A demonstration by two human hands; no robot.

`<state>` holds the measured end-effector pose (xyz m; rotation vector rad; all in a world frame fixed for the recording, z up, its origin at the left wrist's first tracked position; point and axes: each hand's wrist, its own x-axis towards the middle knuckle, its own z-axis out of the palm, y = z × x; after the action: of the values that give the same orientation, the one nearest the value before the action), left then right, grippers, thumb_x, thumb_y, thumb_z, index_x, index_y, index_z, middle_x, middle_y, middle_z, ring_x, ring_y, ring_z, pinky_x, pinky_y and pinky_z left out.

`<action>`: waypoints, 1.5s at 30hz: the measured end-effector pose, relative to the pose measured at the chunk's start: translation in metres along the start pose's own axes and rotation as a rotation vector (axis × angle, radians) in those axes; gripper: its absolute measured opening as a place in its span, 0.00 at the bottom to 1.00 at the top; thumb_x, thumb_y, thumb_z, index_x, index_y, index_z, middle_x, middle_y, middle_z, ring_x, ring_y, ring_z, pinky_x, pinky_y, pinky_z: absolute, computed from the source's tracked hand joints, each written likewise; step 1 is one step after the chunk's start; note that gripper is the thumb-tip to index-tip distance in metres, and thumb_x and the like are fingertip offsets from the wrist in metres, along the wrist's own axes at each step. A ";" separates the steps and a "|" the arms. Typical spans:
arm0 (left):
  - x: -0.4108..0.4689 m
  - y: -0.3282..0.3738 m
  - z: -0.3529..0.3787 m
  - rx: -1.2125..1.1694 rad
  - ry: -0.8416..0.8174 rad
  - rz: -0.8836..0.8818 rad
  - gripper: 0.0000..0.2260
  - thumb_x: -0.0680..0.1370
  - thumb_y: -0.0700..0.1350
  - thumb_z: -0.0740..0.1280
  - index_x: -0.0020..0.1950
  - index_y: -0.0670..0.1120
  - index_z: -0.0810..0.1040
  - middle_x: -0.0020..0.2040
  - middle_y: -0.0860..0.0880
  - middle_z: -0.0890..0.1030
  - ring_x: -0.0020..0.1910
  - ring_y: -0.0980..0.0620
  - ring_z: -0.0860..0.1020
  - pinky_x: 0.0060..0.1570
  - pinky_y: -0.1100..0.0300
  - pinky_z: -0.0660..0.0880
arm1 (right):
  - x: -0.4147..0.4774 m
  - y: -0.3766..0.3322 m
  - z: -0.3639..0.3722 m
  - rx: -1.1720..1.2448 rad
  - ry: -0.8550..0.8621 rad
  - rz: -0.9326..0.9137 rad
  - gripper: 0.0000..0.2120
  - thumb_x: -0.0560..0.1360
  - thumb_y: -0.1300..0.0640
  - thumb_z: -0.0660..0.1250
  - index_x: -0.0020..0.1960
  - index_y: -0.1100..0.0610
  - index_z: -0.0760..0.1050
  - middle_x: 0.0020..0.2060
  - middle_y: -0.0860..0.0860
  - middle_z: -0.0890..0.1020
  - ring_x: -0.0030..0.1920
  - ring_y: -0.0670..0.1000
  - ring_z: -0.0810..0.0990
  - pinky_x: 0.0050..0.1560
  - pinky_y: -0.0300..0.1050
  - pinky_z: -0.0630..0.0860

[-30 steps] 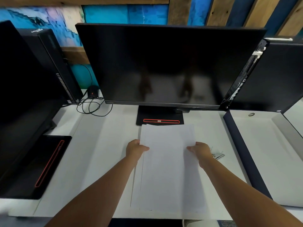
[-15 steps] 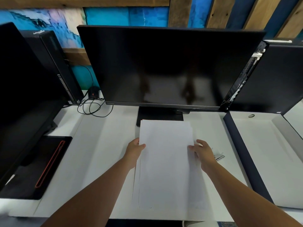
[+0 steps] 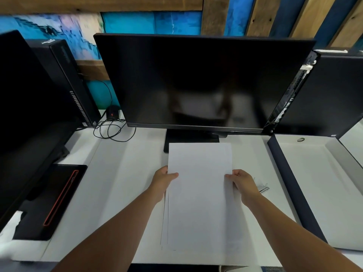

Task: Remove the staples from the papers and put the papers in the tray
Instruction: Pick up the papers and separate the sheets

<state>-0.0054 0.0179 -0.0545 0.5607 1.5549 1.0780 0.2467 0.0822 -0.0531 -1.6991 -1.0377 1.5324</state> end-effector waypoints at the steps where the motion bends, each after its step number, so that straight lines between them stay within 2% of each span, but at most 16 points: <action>1: -0.001 0.001 0.001 -0.007 -0.004 0.000 0.09 0.76 0.36 0.68 0.55 0.45 0.79 0.51 0.47 0.82 0.50 0.47 0.80 0.55 0.53 0.76 | -0.001 -0.002 0.000 0.004 -0.006 -0.014 0.07 0.71 0.63 0.69 0.39 0.58 0.71 0.32 0.52 0.75 0.30 0.50 0.72 0.31 0.41 0.68; 4: -0.002 0.004 0.002 -0.018 -0.013 0.012 0.12 0.74 0.35 0.69 0.57 0.43 0.79 0.53 0.45 0.83 0.53 0.45 0.81 0.56 0.52 0.76 | -0.007 -0.006 0.000 0.004 -0.046 -0.033 0.05 0.71 0.62 0.69 0.43 0.60 0.73 0.36 0.54 0.80 0.33 0.52 0.77 0.31 0.40 0.71; 6: -0.003 0.005 0.001 -0.032 -0.029 0.023 0.15 0.74 0.34 0.69 0.60 0.42 0.79 0.56 0.43 0.82 0.56 0.43 0.80 0.60 0.49 0.75 | -0.010 -0.007 0.000 0.066 -0.094 -0.028 0.06 0.71 0.63 0.69 0.47 0.62 0.76 0.41 0.59 0.83 0.38 0.56 0.80 0.39 0.44 0.74; 9: -0.005 0.007 -0.003 -0.074 -0.057 0.041 0.15 0.74 0.33 0.68 0.60 0.41 0.79 0.56 0.43 0.82 0.56 0.44 0.80 0.58 0.52 0.76 | -0.017 -0.012 -0.002 0.234 -0.214 -0.014 0.09 0.71 0.66 0.69 0.51 0.63 0.79 0.47 0.60 0.84 0.45 0.59 0.83 0.47 0.48 0.79; 12: -0.009 0.015 -0.005 -0.119 -0.075 0.046 0.12 0.74 0.34 0.69 0.57 0.41 0.80 0.54 0.43 0.83 0.55 0.44 0.81 0.55 0.52 0.77 | -0.026 -0.021 -0.003 0.257 -0.319 -0.004 0.12 0.72 0.65 0.70 0.55 0.64 0.78 0.50 0.60 0.84 0.50 0.60 0.83 0.47 0.49 0.80; 15: -0.015 0.028 -0.005 -0.135 -0.087 0.075 0.10 0.73 0.35 0.70 0.52 0.44 0.82 0.50 0.46 0.85 0.50 0.47 0.83 0.49 0.56 0.78 | -0.034 -0.032 0.001 0.237 -0.353 0.018 0.15 0.71 0.63 0.70 0.57 0.65 0.77 0.51 0.60 0.84 0.49 0.60 0.83 0.43 0.47 0.81; 17: -0.020 0.037 -0.003 -0.142 -0.095 0.089 0.10 0.72 0.36 0.72 0.52 0.45 0.82 0.50 0.47 0.85 0.50 0.48 0.83 0.49 0.56 0.78 | -0.040 -0.041 0.003 0.245 -0.357 -0.001 0.15 0.72 0.63 0.70 0.57 0.66 0.77 0.51 0.61 0.84 0.47 0.59 0.84 0.42 0.46 0.82; 21: -0.031 0.060 0.000 -0.171 -0.120 0.149 0.10 0.72 0.36 0.72 0.53 0.43 0.82 0.50 0.45 0.85 0.50 0.45 0.83 0.53 0.52 0.78 | -0.055 -0.065 0.005 0.257 -0.314 -0.137 0.13 0.72 0.64 0.70 0.55 0.65 0.78 0.50 0.60 0.84 0.48 0.60 0.84 0.48 0.51 0.81; 24: -0.042 0.080 0.000 -0.193 -0.125 0.237 0.09 0.73 0.35 0.71 0.53 0.41 0.82 0.48 0.44 0.85 0.47 0.45 0.83 0.48 0.55 0.79 | -0.069 -0.084 0.004 0.232 -0.290 -0.253 0.11 0.71 0.63 0.71 0.54 0.62 0.80 0.50 0.58 0.85 0.50 0.59 0.83 0.52 0.53 0.79; 26: -0.050 0.090 0.001 -0.203 -0.136 0.290 0.08 0.73 0.35 0.70 0.51 0.42 0.82 0.46 0.46 0.85 0.44 0.47 0.84 0.43 0.57 0.80 | -0.077 -0.093 0.002 0.225 -0.259 -0.323 0.11 0.70 0.62 0.72 0.52 0.60 0.81 0.49 0.56 0.85 0.49 0.58 0.84 0.52 0.53 0.79; 29: -0.060 0.101 0.001 -0.186 -0.133 0.364 0.09 0.71 0.36 0.72 0.50 0.43 0.82 0.46 0.46 0.85 0.44 0.48 0.84 0.43 0.58 0.79 | -0.087 -0.102 0.000 0.223 -0.242 -0.400 0.10 0.70 0.62 0.72 0.51 0.58 0.81 0.49 0.55 0.85 0.48 0.56 0.84 0.51 0.52 0.79; 33: -0.068 0.104 0.001 -0.162 -0.112 0.392 0.17 0.64 0.43 0.75 0.51 0.44 0.82 0.47 0.46 0.85 0.46 0.46 0.84 0.44 0.56 0.79 | -0.097 -0.103 -0.001 0.231 -0.249 -0.435 0.11 0.68 0.60 0.74 0.50 0.59 0.82 0.48 0.55 0.85 0.48 0.56 0.84 0.50 0.51 0.79; 38: -0.074 0.096 0.005 -0.133 -0.119 0.373 0.12 0.66 0.39 0.76 0.48 0.44 0.83 0.45 0.46 0.86 0.46 0.45 0.84 0.43 0.57 0.79 | -0.101 -0.097 -0.001 0.251 -0.244 -0.449 0.14 0.66 0.59 0.76 0.51 0.59 0.82 0.48 0.54 0.85 0.49 0.56 0.84 0.48 0.49 0.78; 42: -0.078 0.098 0.008 -0.139 -0.080 0.399 0.17 0.62 0.44 0.77 0.50 0.43 0.82 0.47 0.45 0.85 0.47 0.44 0.83 0.47 0.52 0.79 | -0.102 -0.101 -0.003 0.256 -0.206 -0.445 0.13 0.67 0.59 0.75 0.51 0.58 0.82 0.48 0.53 0.85 0.49 0.56 0.84 0.52 0.53 0.79; 45: -0.080 0.100 0.008 -0.150 -0.095 0.417 0.15 0.62 0.44 0.76 0.48 0.45 0.82 0.45 0.47 0.86 0.46 0.46 0.84 0.46 0.54 0.79 | -0.104 -0.104 -0.004 0.257 -0.208 -0.474 0.12 0.67 0.59 0.75 0.50 0.58 0.82 0.48 0.53 0.85 0.49 0.55 0.84 0.52 0.52 0.78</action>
<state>0.0049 0.0027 0.0727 0.8431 1.2899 1.4460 0.2340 0.0442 0.0884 -1.0424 -1.1872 1.4662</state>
